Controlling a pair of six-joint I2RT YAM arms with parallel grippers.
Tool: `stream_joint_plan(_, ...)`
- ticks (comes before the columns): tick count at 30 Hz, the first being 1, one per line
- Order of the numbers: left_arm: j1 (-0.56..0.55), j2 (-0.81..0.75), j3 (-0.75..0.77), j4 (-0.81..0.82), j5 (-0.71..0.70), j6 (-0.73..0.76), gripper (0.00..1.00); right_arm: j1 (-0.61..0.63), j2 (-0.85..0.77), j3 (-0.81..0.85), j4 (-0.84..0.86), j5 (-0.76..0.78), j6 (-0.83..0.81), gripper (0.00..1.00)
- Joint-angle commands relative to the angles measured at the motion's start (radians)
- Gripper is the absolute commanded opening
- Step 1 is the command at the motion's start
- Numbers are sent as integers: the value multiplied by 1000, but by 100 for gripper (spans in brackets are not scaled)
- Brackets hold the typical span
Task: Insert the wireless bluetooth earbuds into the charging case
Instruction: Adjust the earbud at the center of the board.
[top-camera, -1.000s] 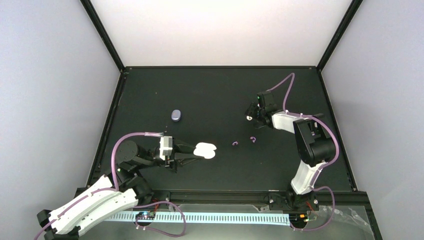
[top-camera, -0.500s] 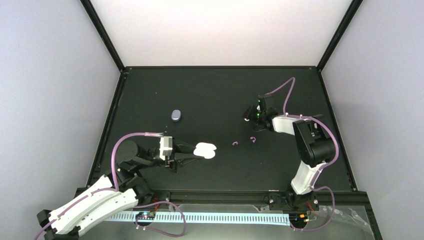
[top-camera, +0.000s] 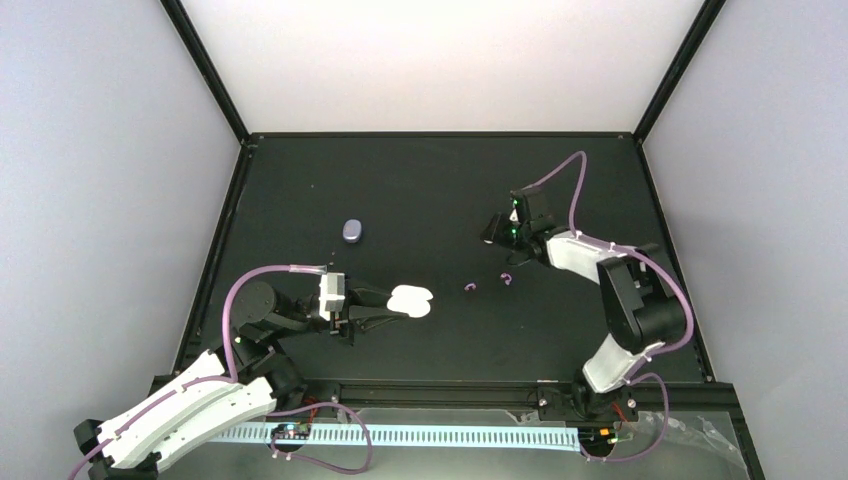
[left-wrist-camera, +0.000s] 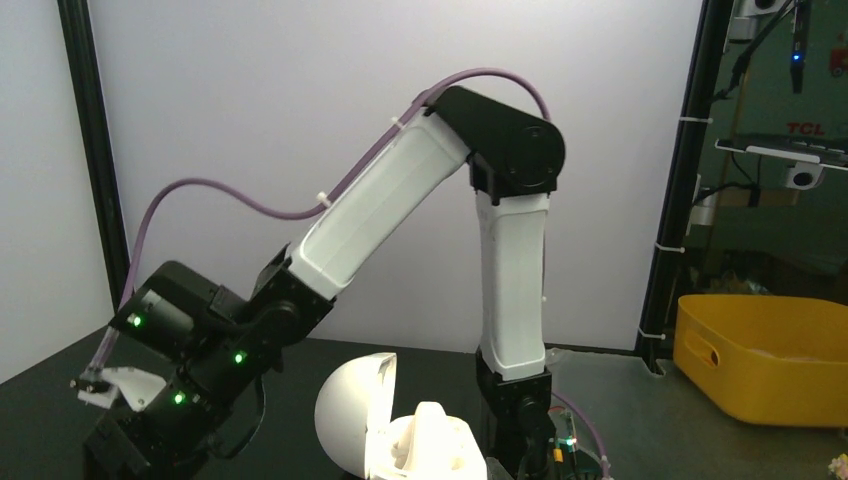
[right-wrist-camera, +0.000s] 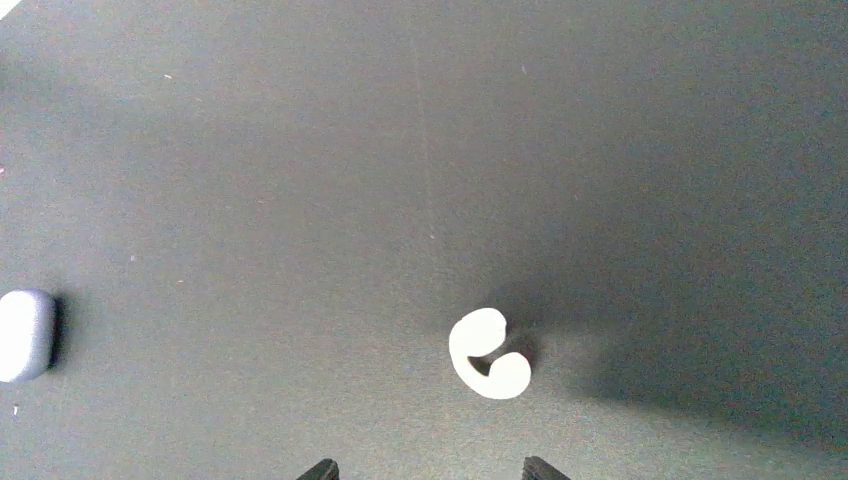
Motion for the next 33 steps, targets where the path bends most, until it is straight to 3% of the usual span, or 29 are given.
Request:
stream_joint_plan(1,-4,-6,7,7,7,4,2,30,-79,51,-121,134,-133,47)
stream_joint_plan(7,-4,-5,7,9,13,3,2,78,2,193,-246,147,-267,44)
stream_joint_plan(15,-5,-3,16,-6,8,18,2,92,121,334,-330,184,-309,41)
stream_joint_plan(33,-4,3,13,-2,8,15,2,94,181,345,-352,168,-357,35)
